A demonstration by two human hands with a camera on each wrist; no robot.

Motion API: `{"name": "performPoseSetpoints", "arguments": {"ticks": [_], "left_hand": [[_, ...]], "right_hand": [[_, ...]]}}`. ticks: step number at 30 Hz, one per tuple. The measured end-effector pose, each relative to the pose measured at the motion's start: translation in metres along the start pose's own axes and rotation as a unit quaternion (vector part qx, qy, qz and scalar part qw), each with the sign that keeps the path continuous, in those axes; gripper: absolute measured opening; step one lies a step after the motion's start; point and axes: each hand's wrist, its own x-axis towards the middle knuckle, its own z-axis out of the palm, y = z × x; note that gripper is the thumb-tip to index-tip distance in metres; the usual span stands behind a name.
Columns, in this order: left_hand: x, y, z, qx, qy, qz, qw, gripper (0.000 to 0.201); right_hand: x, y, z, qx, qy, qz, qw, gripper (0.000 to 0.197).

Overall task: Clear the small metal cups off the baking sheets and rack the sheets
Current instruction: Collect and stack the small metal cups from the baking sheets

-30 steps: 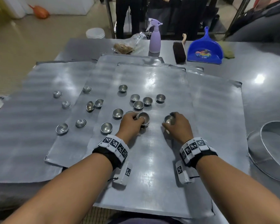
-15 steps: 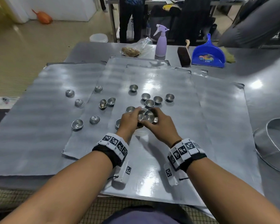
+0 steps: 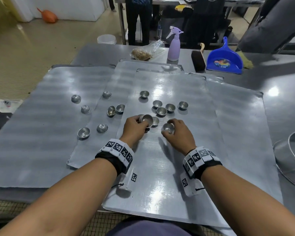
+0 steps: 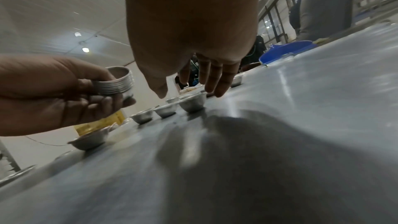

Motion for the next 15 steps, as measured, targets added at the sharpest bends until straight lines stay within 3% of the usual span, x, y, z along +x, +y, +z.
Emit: {"name": "performPoseSetpoints", "arguments": {"ticks": [5, 11, 15], "left_hand": [[0.004, -0.001, 0.004, -0.005, -0.017, -0.011, 1.0, 0.022], [0.006, -0.005, 0.008, 0.023, -0.024, -0.038, 0.999, 0.016], [0.006, -0.006, 0.011, 0.036, -0.014, -0.046, 0.998, 0.017]], "right_hand": [[0.016, 0.018, 0.002, -0.047, -0.047, 0.027, 0.997, 0.044], [0.026, 0.021, 0.007, -0.084, -0.053, 0.008, 0.995, 0.026], [0.027, 0.022, 0.009, -0.045, -0.041, 0.031, 0.998, 0.04]]}}
